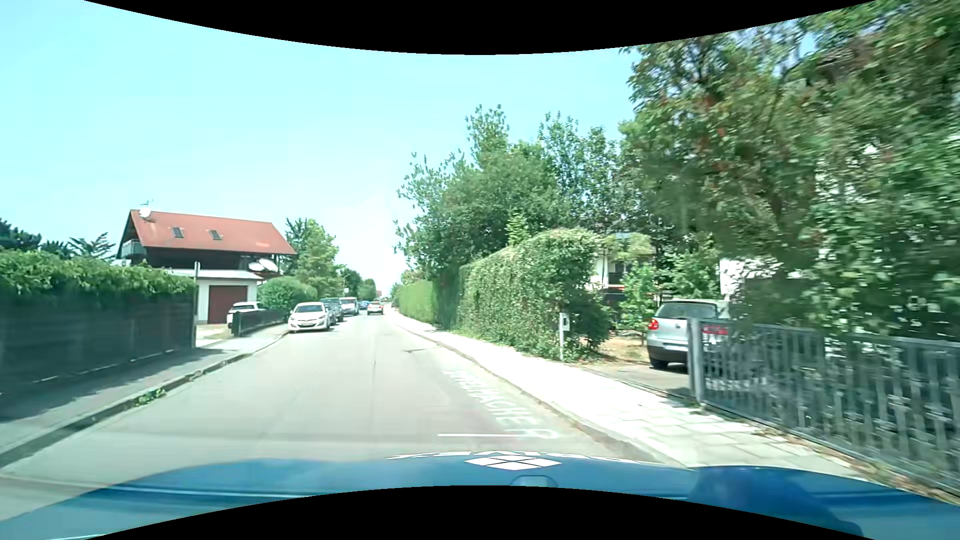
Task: Follow the waypoints while adhering to traffic rules and regulations
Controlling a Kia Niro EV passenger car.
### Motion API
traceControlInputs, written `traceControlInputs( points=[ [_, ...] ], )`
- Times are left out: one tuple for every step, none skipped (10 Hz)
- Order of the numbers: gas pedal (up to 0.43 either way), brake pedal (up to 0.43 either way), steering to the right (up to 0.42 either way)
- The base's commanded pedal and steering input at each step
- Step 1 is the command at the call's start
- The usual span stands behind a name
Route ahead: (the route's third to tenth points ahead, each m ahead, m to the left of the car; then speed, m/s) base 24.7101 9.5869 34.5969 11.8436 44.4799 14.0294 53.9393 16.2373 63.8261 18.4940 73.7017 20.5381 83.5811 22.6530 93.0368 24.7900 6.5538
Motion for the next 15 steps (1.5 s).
traceControlInputs(
  points=[
    [0.197, 0.0, -0.207],
    [0.197, 0.0, -0.195],
    [0.197, 0.0, -0.173],
    [0.177, 0.0, -0.155],
    [0.177, 0.0, -0.141],
    [0.169, 0.0, -0.119],
    [0.169, 0.0, -0.102],
    [0.15, 0.0, -0.088],
    [0.15, 0.0, -0.079],
    [0.15, 0.0, -0.072],
    [0.15, 0.0, -0.063],
    [0.15, 0.0, -0.05],
    [0.15, 0.0, -0.037],
    [0.15, 0.0, -0.026],
    [0.15, 0.0, -0.016]
  ],
)
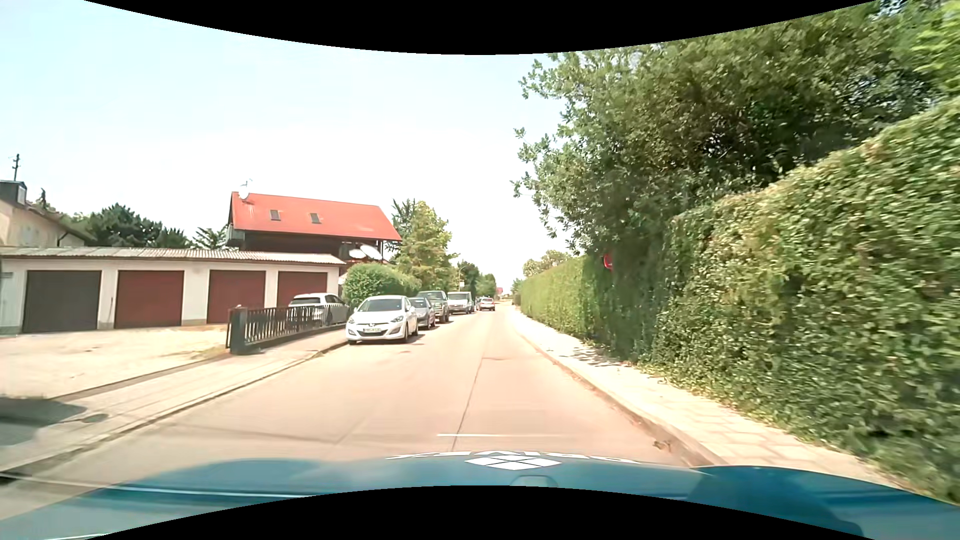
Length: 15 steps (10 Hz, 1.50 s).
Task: Follow the waypoints while adhering to traffic rules and regulations
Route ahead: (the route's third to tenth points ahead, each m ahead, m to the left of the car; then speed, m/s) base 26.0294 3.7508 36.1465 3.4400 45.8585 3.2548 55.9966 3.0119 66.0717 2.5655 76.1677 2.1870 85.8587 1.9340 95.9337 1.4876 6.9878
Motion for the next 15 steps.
traceControlInputs(
  points=[
    [0.157, 0.0, -0.012],
    [0.157, 0.0, -0.009],
    [0.157, 0.0, -0.005],
    [0.157, 0.0, -0.003],
    [0.157, 0.0, -0.002],
    [0.157, 0.0, 0.0],
    [0.157, 0.0, -0.001],
    [0.157, 0.0, -0.002],
    [0.157, 0.0, -0.002],
    [0.15, 0.0, -0.002],
    [0.15, 0.0, -0.002],
    [0.138, 0.0, -0.002],
    [0.138, 0.0, -0.002],
    [0.138, 0.0, -0.002],
    [0.138, 0.0, -0.002]
  ],
)
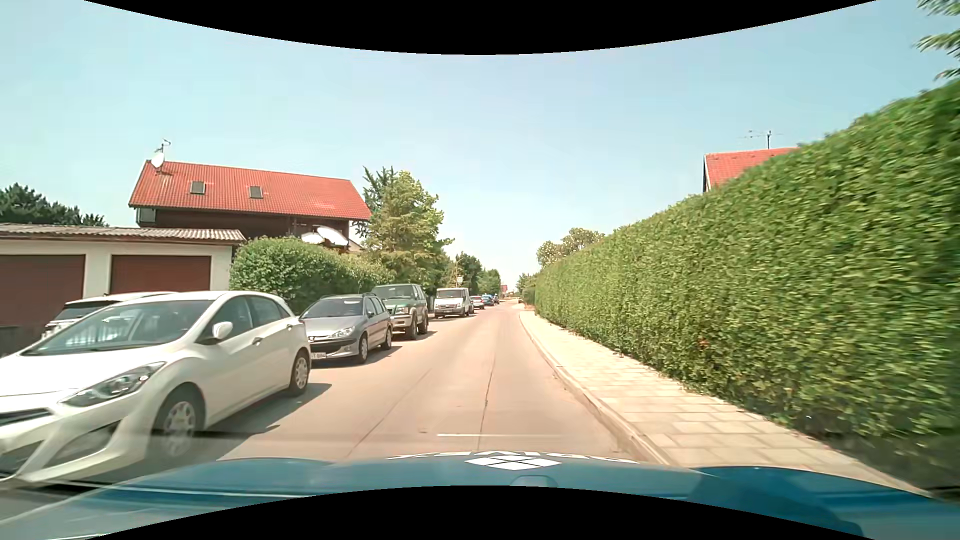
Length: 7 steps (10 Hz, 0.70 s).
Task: Follow the waypoints while adhering to traffic rules and regulations
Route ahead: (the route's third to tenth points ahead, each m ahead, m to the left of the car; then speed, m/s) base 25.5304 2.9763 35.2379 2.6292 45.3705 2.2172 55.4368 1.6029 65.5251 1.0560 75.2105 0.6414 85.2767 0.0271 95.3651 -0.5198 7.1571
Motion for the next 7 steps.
traceControlInputs(
  points=[
    [0.138, 0.0, -0.003],
    [0.138, 0.0, -0.004],
    [0.13, 0.0, -0.004],
    [0.13, 0.0, -0.002],
    [0.13, 0.0, -0.001],
    [0.13, 0.0, 0.001],
    [0.13, 0.0, 0.002]
  ],
)
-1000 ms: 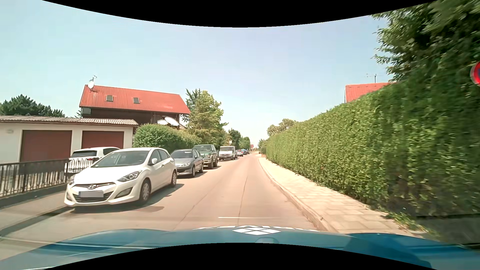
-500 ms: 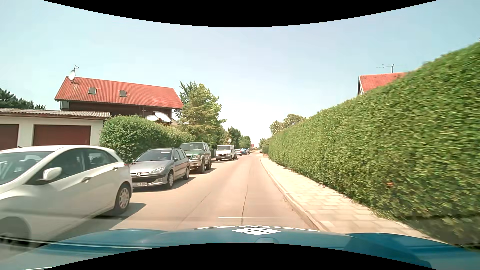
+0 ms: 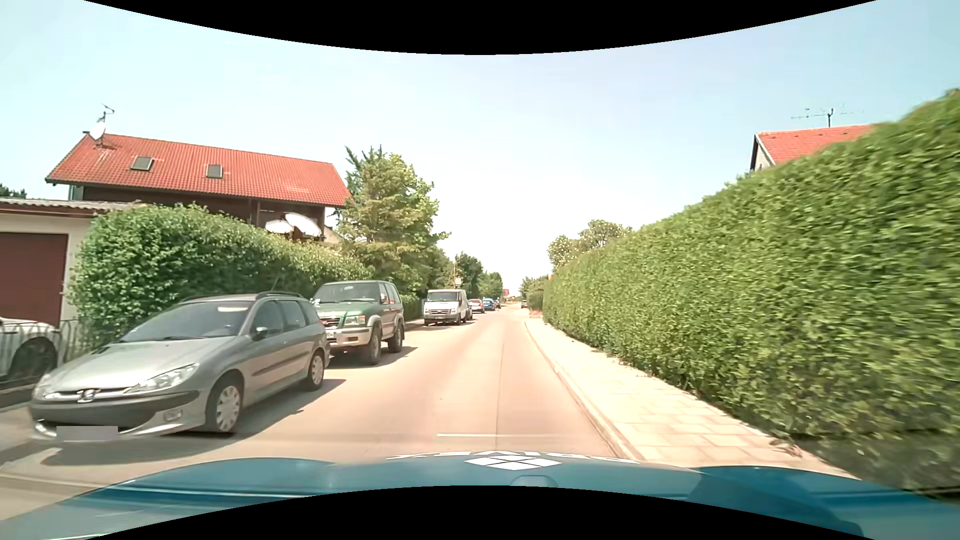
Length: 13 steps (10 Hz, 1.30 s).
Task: Follow the waypoints while adhering to traffic rules and regulations
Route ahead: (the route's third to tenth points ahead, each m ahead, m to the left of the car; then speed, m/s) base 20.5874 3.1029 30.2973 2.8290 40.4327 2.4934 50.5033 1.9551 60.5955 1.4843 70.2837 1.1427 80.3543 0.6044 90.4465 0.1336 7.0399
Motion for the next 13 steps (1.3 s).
traceControlInputs(
  points=[
    [0.118, 0.0, 0.001],
    [0.118, 0.0, -0.001],
    [0.118, 0.0, -0.003],
    [0.118, 0.0, -0.002],
    [0.118, 0.0, -0.001],
    [0.118, 0.0, -0.001],
    [0.118, 0.0, -0.001],
    [0.118, 0.0, 0.003],
    [0.11, 0.0, 0.009],
    [0.098, 0.0, 0.009],
    [0.098, 0.0, 0.009],
    [0.098, 0.0, 0.009],
    [0.098, 0.0, 0.009]
  ],
)
